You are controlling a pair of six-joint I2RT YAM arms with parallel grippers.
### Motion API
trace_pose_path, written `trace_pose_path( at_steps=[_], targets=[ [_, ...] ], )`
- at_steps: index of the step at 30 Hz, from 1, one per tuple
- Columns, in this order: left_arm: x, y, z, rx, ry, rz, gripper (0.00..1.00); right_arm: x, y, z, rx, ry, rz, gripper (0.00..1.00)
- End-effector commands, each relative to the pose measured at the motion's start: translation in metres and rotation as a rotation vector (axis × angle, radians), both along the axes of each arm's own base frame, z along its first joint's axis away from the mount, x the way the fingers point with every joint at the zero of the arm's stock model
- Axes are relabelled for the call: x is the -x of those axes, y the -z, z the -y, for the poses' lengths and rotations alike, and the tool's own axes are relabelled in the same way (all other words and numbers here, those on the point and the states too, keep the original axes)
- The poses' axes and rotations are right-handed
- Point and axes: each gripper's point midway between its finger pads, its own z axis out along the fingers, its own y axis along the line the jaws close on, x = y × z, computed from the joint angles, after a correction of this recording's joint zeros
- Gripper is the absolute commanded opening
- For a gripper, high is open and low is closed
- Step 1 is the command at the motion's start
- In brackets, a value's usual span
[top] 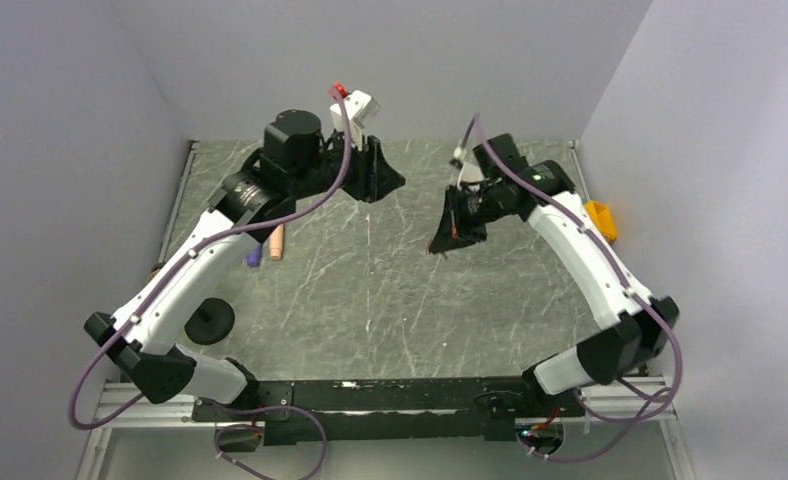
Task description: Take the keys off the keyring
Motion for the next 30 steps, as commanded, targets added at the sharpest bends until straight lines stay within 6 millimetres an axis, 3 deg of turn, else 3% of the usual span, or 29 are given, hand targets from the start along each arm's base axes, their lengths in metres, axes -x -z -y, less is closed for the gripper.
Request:
trace_pose_path(
  at_steps=[1,4,7,11,15,18,22,26,30],
  targets=[
    [-0.012,0.036,-0.007,-0.052,-0.121,-0.156,0.45,0.047,0.049,0.038,0.289,0.004,-0.284,0.0],
    [-0.016,0.056,-0.012,-0.127,-0.162,-0.223,0.46,0.059,0.065,0.043,0.396,-0.037,-0.337,0.0],
    [-0.02,0.069,-0.019,-0.207,-0.19,-0.253,0.46,0.075,0.082,0.034,0.451,-0.089,-0.389,0.0],
    [-0.016,0.075,-0.022,-0.236,-0.171,-0.236,0.46,0.063,0.074,0.01,0.451,-0.131,-0.306,0.0],
    [0.001,0.055,-0.015,-0.146,-0.061,-0.153,0.45,0.032,0.038,-0.004,0.375,-0.165,-0.071,0.0],
    [0.02,0.029,-0.008,-0.052,0.055,-0.067,0.43,0.022,0.003,-0.016,0.247,-0.194,0.128,0.0],
    [0.041,-0.003,-0.007,0.065,0.186,-0.012,0.41,0.031,-0.045,-0.03,0.018,-0.259,0.374,0.0],
    [0.068,-0.049,-0.006,0.184,0.335,0.077,0.38,0.047,-0.098,-0.038,-0.215,-0.29,0.614,0.0],
    [0.08,-0.078,-0.008,0.271,0.373,0.172,0.35,0.06,-0.125,-0.037,-0.32,-0.305,0.708,0.0]
  ],
)
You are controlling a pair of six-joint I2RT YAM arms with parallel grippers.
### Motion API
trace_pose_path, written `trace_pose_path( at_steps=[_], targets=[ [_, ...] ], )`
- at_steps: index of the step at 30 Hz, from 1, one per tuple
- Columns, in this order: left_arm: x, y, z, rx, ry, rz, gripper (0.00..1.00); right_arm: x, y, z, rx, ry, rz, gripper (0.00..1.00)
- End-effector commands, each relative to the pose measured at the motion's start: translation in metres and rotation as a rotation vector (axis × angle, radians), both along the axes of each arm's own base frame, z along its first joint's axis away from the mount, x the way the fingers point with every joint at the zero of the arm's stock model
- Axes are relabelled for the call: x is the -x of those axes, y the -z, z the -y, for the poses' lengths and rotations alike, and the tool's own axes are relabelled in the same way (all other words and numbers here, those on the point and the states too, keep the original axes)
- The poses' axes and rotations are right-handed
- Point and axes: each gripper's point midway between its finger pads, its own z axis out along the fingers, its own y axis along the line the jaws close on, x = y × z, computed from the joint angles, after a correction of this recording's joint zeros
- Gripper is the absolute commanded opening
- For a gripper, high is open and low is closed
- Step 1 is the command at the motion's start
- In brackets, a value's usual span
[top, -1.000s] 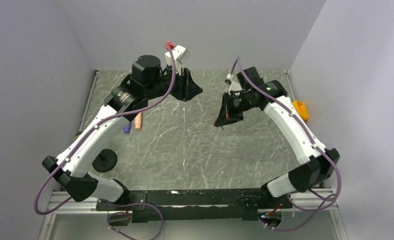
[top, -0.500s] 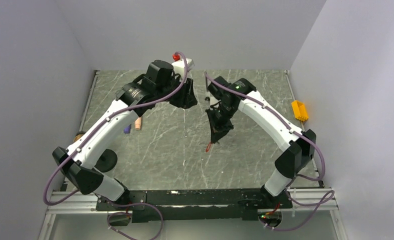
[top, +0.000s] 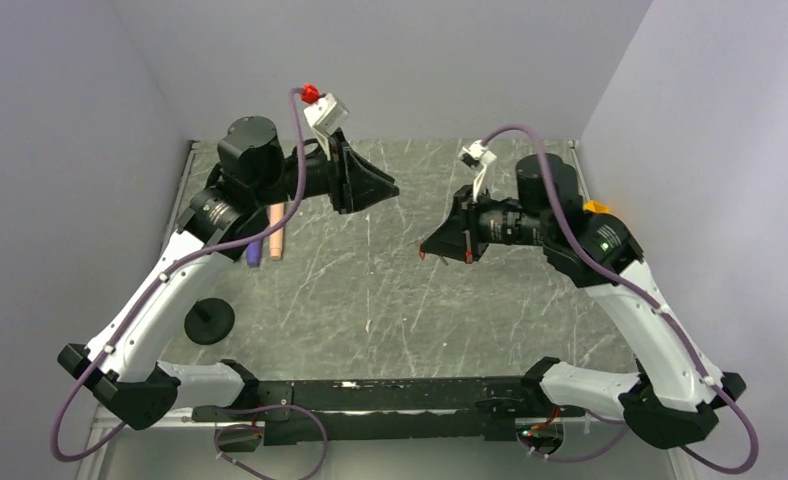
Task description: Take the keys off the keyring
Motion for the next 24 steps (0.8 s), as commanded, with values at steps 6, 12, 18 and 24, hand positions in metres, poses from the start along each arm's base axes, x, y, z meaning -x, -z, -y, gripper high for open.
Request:
trace_pose_path(
  at_steps=[6,12,18,24],
  targets=[
    [0.047,-0.061,-0.003,0.221,0.182,0.246,0.28,0.002,-0.065,-0.017,-0.216,-0.1,0.226,0.0],
    [0.068,-0.057,0.007,0.216,0.274,0.261,0.26,0.0,-0.082,-0.012,-0.247,-0.061,0.271,0.0],
    [0.072,-0.056,0.008,0.206,0.269,0.289,0.33,0.0,-0.091,-0.011,-0.28,-0.041,0.292,0.0],
    [0.076,-0.053,0.004,0.202,0.271,0.314,0.38,0.004,-0.102,-0.01,-0.32,-0.039,0.309,0.0]
  ],
)
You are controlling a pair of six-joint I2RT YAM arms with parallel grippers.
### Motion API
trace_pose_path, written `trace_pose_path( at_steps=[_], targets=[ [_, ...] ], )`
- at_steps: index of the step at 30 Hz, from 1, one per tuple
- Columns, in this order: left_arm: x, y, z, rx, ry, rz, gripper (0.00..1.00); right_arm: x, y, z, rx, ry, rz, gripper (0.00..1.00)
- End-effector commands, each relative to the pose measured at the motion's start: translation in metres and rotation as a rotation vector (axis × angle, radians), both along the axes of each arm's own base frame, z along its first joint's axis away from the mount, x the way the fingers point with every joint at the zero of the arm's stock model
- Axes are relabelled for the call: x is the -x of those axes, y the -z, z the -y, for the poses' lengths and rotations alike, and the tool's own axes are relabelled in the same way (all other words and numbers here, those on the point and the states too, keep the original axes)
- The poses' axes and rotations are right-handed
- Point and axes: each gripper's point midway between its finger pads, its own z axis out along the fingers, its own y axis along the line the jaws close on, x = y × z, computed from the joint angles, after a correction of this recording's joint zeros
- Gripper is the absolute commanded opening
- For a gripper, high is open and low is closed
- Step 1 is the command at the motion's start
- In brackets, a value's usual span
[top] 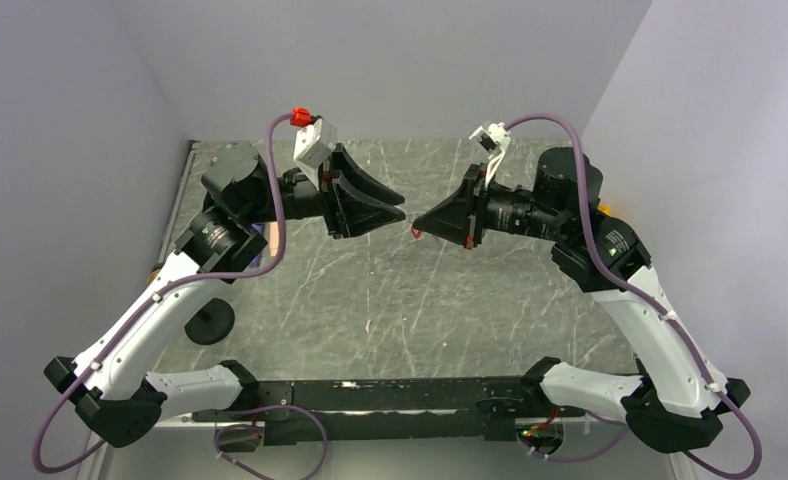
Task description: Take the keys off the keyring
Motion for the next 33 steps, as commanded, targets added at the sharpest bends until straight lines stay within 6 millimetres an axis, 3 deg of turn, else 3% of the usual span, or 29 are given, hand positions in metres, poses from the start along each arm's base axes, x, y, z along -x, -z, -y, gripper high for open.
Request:
trace_pose_path(
  at_steps=[1,15,28,33],
  targets=[
    [0.011,-0.011,-0.006,0.037,0.01,0.076,0.38,0.005,-0.034,0.003,-0.095,0.003,0.085,0.0],
    [0.008,-0.014,-0.002,0.046,0.021,0.019,0.23,0.019,-0.054,0.001,-0.171,-0.055,0.104,0.0],
    [0.018,-0.025,0.0,0.105,0.088,-0.008,0.21,0.023,-0.059,0.0,-0.186,-0.074,0.11,0.0],
    [0.021,-0.021,0.002,0.098,0.118,-0.033,0.21,0.023,-0.059,-0.001,-0.19,-0.071,0.112,0.0]
  ],
)
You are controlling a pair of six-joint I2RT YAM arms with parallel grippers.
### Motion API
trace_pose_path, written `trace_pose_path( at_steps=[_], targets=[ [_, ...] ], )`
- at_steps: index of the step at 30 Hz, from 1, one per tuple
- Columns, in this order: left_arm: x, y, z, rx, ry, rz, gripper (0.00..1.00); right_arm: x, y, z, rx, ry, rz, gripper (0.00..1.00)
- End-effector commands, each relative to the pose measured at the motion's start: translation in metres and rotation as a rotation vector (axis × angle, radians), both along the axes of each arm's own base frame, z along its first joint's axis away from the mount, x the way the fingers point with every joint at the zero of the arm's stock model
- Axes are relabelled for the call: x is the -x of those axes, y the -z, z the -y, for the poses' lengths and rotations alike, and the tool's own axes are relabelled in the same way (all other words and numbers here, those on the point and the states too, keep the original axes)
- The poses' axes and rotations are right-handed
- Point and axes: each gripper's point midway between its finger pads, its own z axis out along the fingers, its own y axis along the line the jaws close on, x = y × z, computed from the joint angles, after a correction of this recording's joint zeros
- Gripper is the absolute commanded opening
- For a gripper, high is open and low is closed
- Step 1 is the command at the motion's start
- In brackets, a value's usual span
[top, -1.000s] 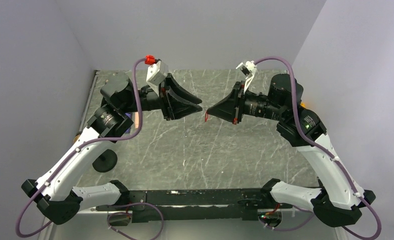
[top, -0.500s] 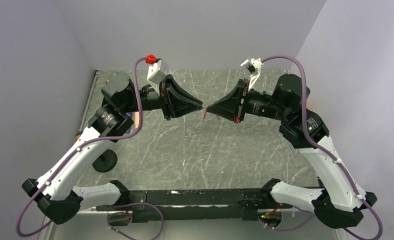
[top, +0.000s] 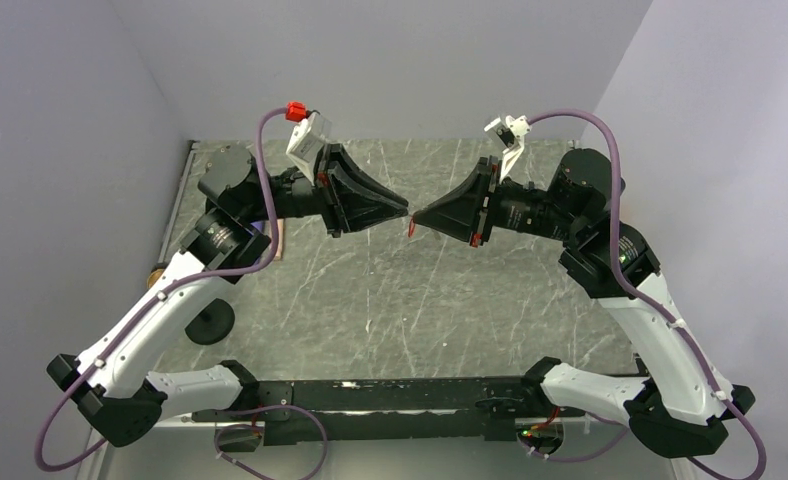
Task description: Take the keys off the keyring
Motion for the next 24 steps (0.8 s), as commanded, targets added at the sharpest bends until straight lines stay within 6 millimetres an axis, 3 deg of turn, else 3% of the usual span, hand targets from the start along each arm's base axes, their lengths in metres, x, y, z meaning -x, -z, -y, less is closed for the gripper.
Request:
trace_pose_path(
  at_steps=[1,7,13,24],
  targets=[
    [0.0099,-0.0049,0.0008,0.02,0.059,0.011,0.21,0.0067,-0.0185,0.0011,-0.052,-0.015,0.056,0.0],
    [0.0076,0.0012,0.0029,0.0,0.061,-0.014,0.23,0.0086,-0.019,0.0001,-0.058,-0.021,0.056,0.0],
    [0.0057,0.0014,0.0043,0.004,0.058,-0.024,0.34,0.0081,-0.0198,0.0,-0.057,-0.016,0.055,0.0],
    [0.0052,0.0031,0.0055,-0.006,0.063,-0.032,0.21,0.0076,-0.02,-0.0023,-0.057,-0.022,0.06,0.0]
  ],
)
